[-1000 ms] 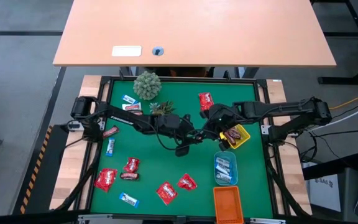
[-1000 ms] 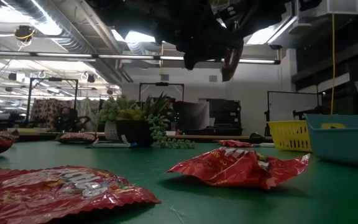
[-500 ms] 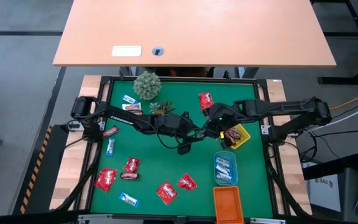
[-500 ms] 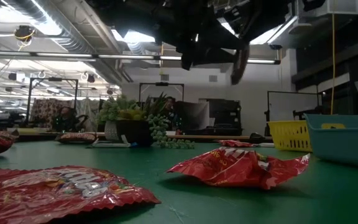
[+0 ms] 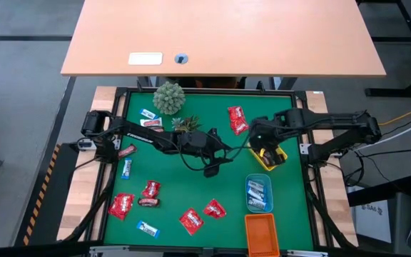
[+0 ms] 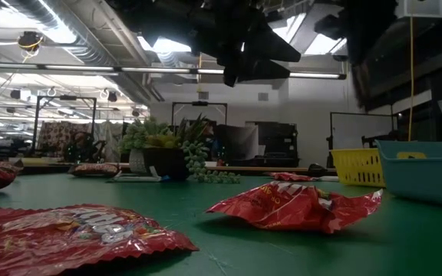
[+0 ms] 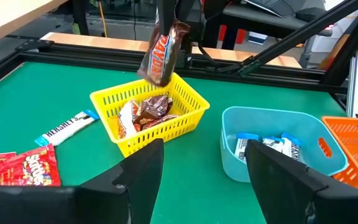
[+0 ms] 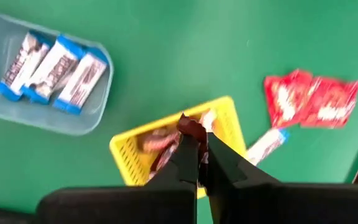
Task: Sort candy
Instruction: Put the brown candy into the yellow bin
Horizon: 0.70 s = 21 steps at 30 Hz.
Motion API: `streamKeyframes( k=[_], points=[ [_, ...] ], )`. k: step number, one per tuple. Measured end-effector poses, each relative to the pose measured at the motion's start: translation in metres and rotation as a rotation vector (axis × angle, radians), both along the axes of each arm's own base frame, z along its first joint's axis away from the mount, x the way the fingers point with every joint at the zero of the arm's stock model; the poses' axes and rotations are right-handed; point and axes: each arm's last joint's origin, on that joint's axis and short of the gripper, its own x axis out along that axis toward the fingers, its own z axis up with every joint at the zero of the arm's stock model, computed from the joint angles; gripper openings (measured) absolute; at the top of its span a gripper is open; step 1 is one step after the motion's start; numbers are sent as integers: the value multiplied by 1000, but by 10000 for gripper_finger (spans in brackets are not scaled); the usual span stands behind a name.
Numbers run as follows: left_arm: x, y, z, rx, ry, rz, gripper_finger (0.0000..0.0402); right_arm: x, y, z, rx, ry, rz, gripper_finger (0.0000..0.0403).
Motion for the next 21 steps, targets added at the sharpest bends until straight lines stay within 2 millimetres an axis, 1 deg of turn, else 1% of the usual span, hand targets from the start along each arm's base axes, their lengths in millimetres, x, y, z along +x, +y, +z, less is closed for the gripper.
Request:
streamKeyframes(
  k=[4, 9, 14, 17, 21],
  points=[
    [0, 0, 0, 0, 0, -1, 223, -6, 0, -5, 11, 70, -71, 11],
    [0, 0, 0, 0, 0, -1, 223, -12, 0, -24, 14, 163, -122, 11],
    [0, 0, 0, 0, 0, -2, 223, -15, -1, -43, 6, 225, -130, 24],
    [0, 0, 0, 0, 0, -2, 223, -17, -1, -48, -7, 241, -151, 34],
    [0, 0, 0, 0, 0, -2, 224, -17, -2, -48, -51, 231, -184, 46]
  ],
)
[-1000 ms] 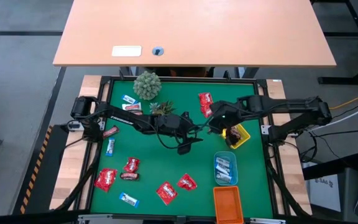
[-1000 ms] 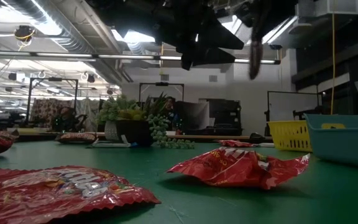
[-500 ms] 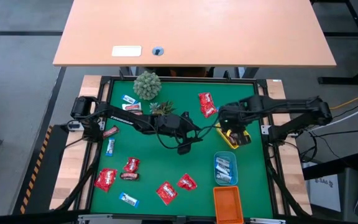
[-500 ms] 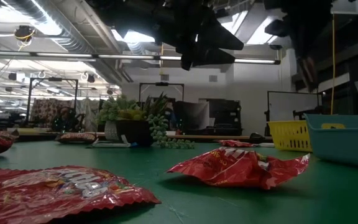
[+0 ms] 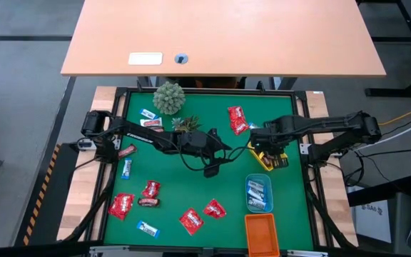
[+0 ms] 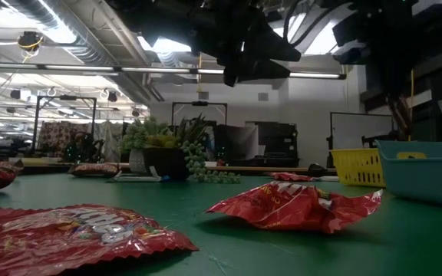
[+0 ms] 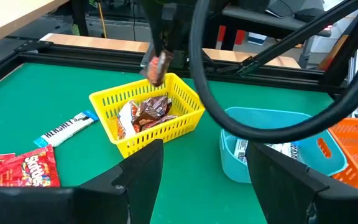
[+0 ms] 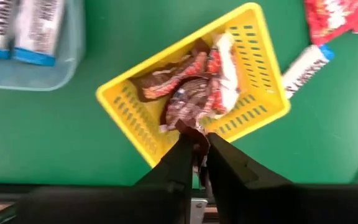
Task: Sort candy
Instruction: Put the brown candy into the yellow bin, then put the red candy into the orange bin
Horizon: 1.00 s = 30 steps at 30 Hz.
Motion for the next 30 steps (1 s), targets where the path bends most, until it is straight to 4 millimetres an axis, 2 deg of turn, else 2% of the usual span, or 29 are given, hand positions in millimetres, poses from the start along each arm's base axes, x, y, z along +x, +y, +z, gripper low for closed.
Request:
streamKeyframes(
  k=[4, 15, 20, 25, 30],
  points=[
    [0, 0, 0, 0, 0, 0, 224, 0, -2, 0, -54, -3, 1, 67],
    [0, 0, 1, 0, -2, 1, 224, 1, -2, 0, -61, -6, 31, 160],
    [-5, 0, 12, 0, -14, 0, 224, 11, -2, 1, -66, -106, 35, 169],
    [-18, 2, 30, 1, 8, 3, 224, 24, -5, 3, -172, -237, 93, 170],
    [-34, 2, 46, 9, 58, 1, 224, 42, -22, 10, -187, -431, 34, 170]
  ],
)
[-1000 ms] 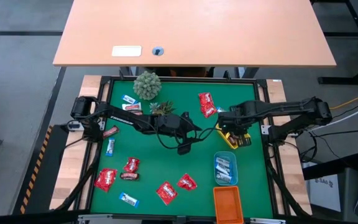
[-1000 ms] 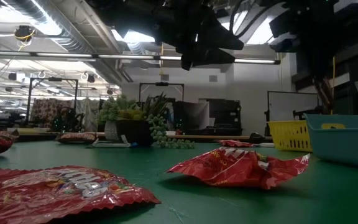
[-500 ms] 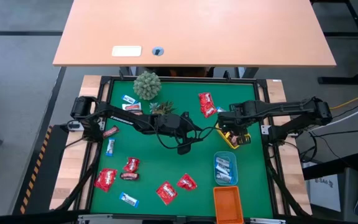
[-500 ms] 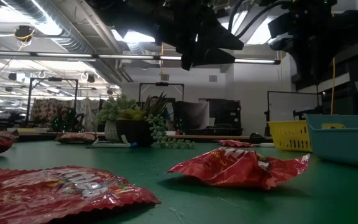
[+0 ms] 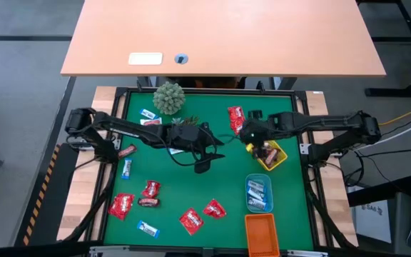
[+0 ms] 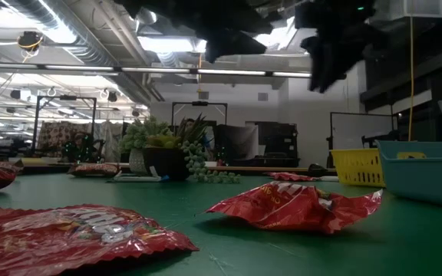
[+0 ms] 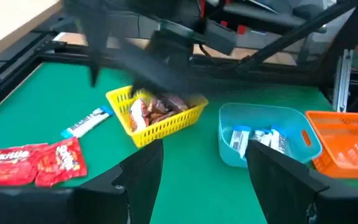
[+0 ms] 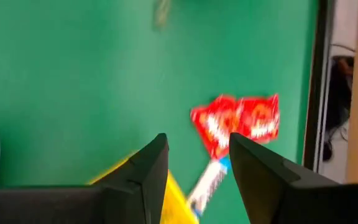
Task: Sort candy
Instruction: Put the red candy into the orange bin
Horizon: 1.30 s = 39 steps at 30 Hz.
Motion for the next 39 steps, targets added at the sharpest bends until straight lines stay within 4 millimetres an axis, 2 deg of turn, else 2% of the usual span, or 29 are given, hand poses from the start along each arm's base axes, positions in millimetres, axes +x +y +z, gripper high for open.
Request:
streamKeyframes(
  k=[6, 12, 18, 22, 26, 30, 33, 39],
  points=[
    [-14, 0, 11, 2, 47, 0, 224, 9, -24, 6, 18, -146, -90, 170],
    [-17, 2, 10, 3, 77, 2, 224, 13, -45, 0, 54, -167, -232, 191],
    [-18, 10, 9, 1, 91, 23, 224, 30, -69, -32, 91, -99, -390, 252],
    [-18, 16, 9, 0, 91, 40, 224, 42, -87, -58, 140, -86, -554, 276],
    [-18, 18, 9, 0, 91, 47, 224, 46, -105, -83, 191, -56, -714, 280],
    [-18, 18, 9, 0, 91, 47, 224, 48, -116, -100, 263, -26, -799, 280],
    [-18, 18, 9, 0, 92, 46, 224, 49, -119, -108, 328, -21, -839, 280],
    [-18, 18, 9, -1, 94, 46, 224, 52, -120, -124, 330, 24, -880, 280]
  ],
)
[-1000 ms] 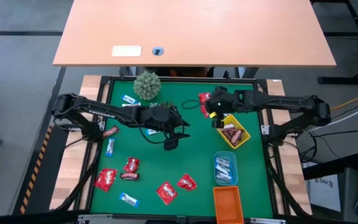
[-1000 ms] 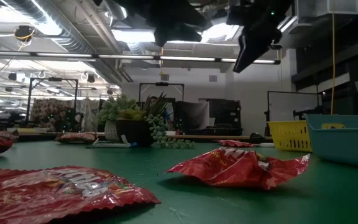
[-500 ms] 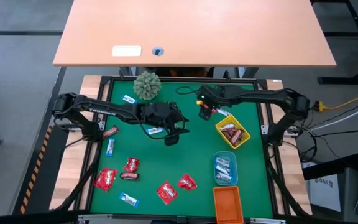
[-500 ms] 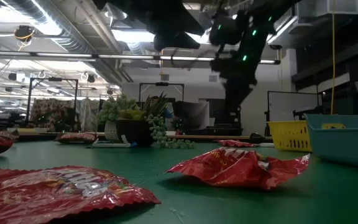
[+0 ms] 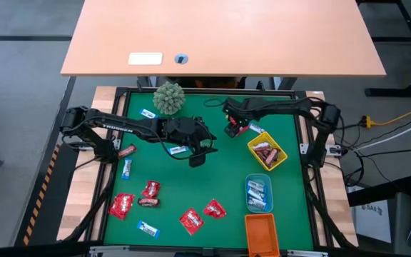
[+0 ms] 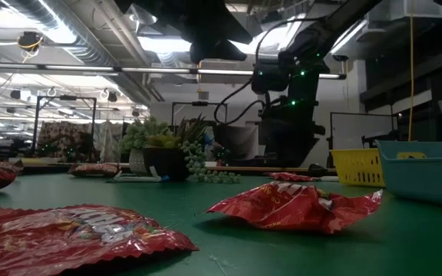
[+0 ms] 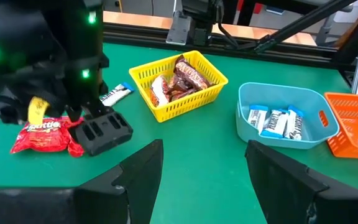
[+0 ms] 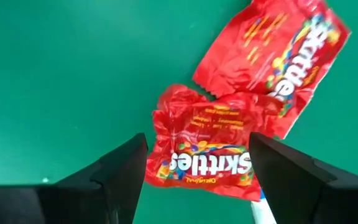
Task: Sort candy
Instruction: Put the red candy into the orange bin
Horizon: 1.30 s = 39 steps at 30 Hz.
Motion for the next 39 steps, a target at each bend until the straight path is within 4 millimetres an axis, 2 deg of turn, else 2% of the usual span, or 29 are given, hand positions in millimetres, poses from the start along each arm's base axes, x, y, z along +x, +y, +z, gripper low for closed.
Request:
streamKeyframes(
  k=[5, 11, 20, 25, 31, 39],
  points=[
    [0, 0, 0, -1, 3, 0, 224, 2, -1, -17, 23, 47, -26, 280],
    [0, 0, -1, -4, 5, 1, 224, 4, -2, -24, 29, 63, -26, 275],
    [0, 0, -1, -4, 5, 1, 224, 4, -2, -25, 26, 73, 2, 170],
    [0, 0, -1, -4, 5, 1, 224, 4, -1, -25, 38, 71, 6, 128],
    [0, -1, -1, -4, 5, 0, 224, -1, 3, -13, 94, 43, 18, 96],
    [0, -1, -1, -3, 6, 0, 224, -5, 13, 23, 264, -149, 106, 45]
  ],
)
